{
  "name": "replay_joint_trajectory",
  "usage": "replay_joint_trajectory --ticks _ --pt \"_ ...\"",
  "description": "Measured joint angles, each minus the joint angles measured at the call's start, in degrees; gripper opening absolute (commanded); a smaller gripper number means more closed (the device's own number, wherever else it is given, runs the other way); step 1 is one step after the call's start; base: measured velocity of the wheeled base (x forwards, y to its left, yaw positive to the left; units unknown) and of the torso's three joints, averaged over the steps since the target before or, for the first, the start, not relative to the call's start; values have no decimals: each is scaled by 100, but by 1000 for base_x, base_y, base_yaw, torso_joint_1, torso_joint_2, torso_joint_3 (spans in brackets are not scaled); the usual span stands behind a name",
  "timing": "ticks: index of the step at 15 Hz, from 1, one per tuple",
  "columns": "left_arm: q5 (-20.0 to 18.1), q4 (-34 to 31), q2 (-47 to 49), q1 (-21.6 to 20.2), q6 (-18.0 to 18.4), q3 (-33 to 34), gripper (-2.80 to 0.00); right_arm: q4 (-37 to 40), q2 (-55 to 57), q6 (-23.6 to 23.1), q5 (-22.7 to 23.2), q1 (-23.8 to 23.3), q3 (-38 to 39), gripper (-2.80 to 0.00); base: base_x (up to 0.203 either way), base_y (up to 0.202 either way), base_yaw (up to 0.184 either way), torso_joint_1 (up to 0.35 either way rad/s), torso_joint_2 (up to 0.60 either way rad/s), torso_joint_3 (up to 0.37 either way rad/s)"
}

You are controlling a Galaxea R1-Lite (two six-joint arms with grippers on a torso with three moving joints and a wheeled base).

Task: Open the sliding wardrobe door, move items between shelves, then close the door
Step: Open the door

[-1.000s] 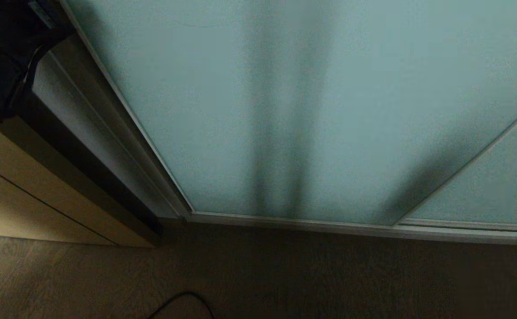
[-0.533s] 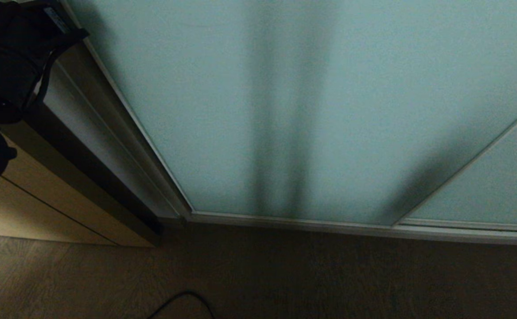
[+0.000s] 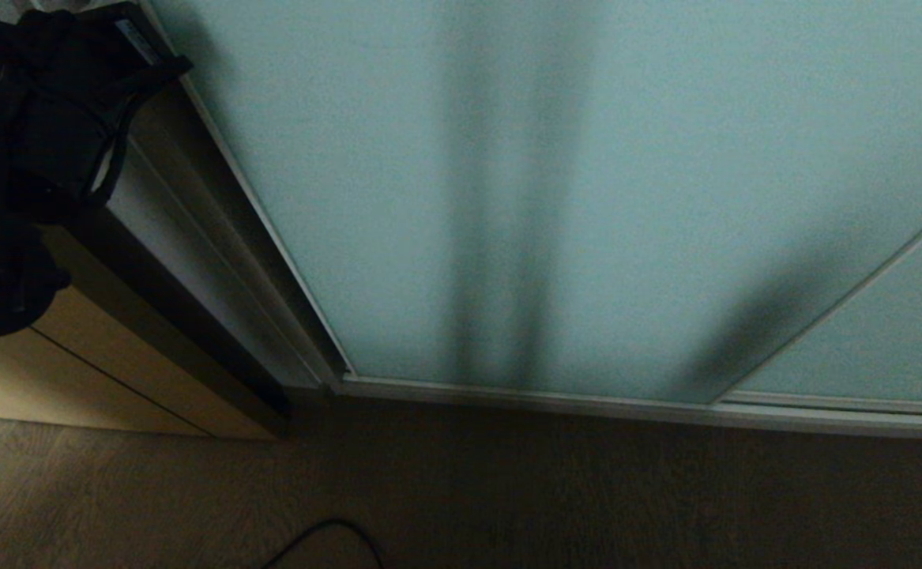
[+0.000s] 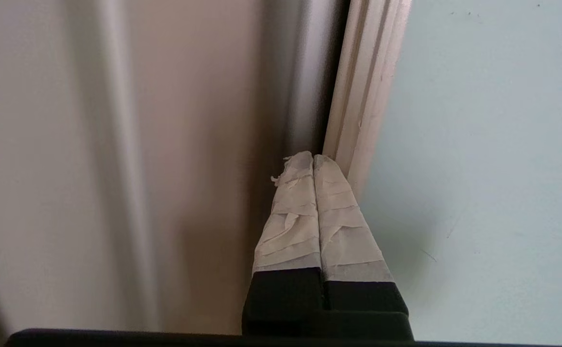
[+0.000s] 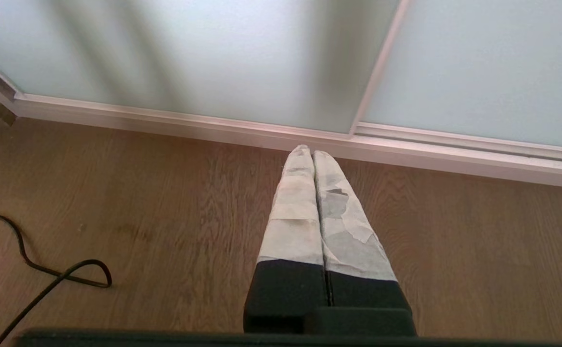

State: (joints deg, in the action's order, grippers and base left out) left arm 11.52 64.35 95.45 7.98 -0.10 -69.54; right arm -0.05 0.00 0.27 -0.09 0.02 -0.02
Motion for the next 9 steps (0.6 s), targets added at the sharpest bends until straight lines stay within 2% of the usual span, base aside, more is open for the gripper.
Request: replay_joint_trajectory --ticks 5,9 --pt "-22 -27 -69 593 59 2 -280 1 0 0 2 0 -7 -280 0 0 0 0 0 0" --pt "1 -7 -245 1327 174 249 -280 1 0 0 -1 0 -2 -280 0 0 0 0 0 0"
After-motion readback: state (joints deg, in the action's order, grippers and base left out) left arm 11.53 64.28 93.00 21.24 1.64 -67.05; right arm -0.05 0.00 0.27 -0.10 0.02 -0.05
